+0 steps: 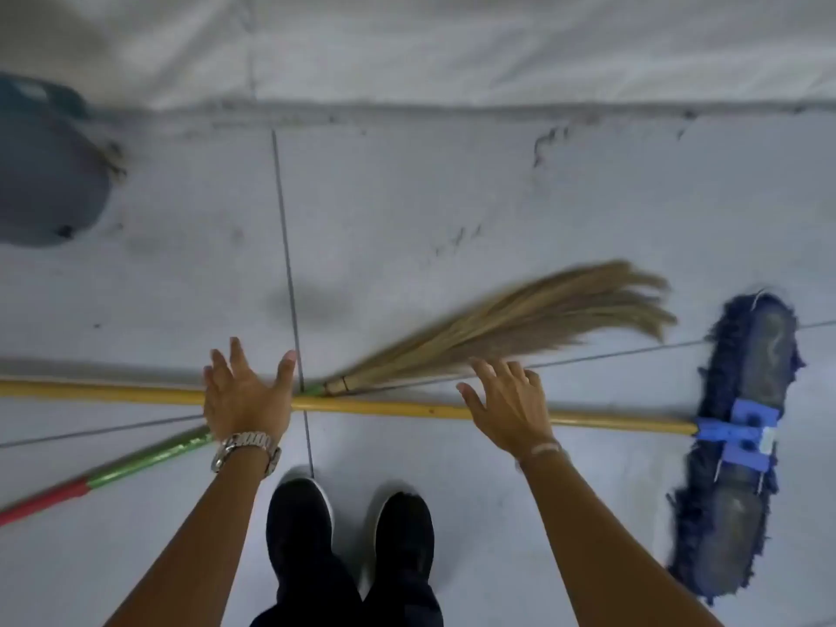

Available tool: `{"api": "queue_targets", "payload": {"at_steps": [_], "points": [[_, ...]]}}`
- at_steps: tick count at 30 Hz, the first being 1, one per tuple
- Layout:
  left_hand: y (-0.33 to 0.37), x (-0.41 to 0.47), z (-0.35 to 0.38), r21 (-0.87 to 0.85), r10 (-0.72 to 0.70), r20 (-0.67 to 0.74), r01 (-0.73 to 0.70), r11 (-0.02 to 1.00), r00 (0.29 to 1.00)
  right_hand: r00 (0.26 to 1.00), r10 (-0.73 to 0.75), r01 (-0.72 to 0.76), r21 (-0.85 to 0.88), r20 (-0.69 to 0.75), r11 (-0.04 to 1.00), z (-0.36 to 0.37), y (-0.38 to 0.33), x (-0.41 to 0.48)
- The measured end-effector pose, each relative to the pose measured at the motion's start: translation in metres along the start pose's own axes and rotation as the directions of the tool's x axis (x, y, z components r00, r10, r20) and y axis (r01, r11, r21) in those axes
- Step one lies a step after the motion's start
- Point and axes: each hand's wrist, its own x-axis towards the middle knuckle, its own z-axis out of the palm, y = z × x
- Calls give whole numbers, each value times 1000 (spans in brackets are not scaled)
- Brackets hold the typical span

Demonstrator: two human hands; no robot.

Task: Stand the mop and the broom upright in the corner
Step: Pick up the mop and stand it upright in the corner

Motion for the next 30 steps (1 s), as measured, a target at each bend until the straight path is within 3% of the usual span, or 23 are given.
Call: {"api": "queue_targets", "payload": {"at_steps": [2,5,9,12,15,16,19,23,30], "points": [[-15,16,26,-125,-112,-68,103,987,991,991,1,7,-55,136,998,27,5,14],[-16,21,50,-437,-399,-29,348,830,916,954,29,-2,-91,298,996,60,10,27],[-16,56,50,-559,-487,90,449,697,869,887,64,-76,8,457,997,73,11,37],[-56,90,54,-711,-526,217,502,492,822,835,43,-71,29,549,997,72,16,46],[-74,98,43,-857,-563,311,482,183,766,796,24,-30,-1,605,1000,72,17,45],[-84,102,39,-862,-572,339,491,130,747,796,19,-27,4,606,1000,70,17,44],[-61,69,10,-912,-559,271,396,112,784,774,2,-55,63,633,997,50,15,41],[-20,4,-59,-965,-448,131,218,147,885,733,-32,-72,125,679,990,-12,-2,25],[77,-86,-249,-959,-376,-212,-120,255,902,750,-248,25,348,613,937,-179,-85,-21]]}}
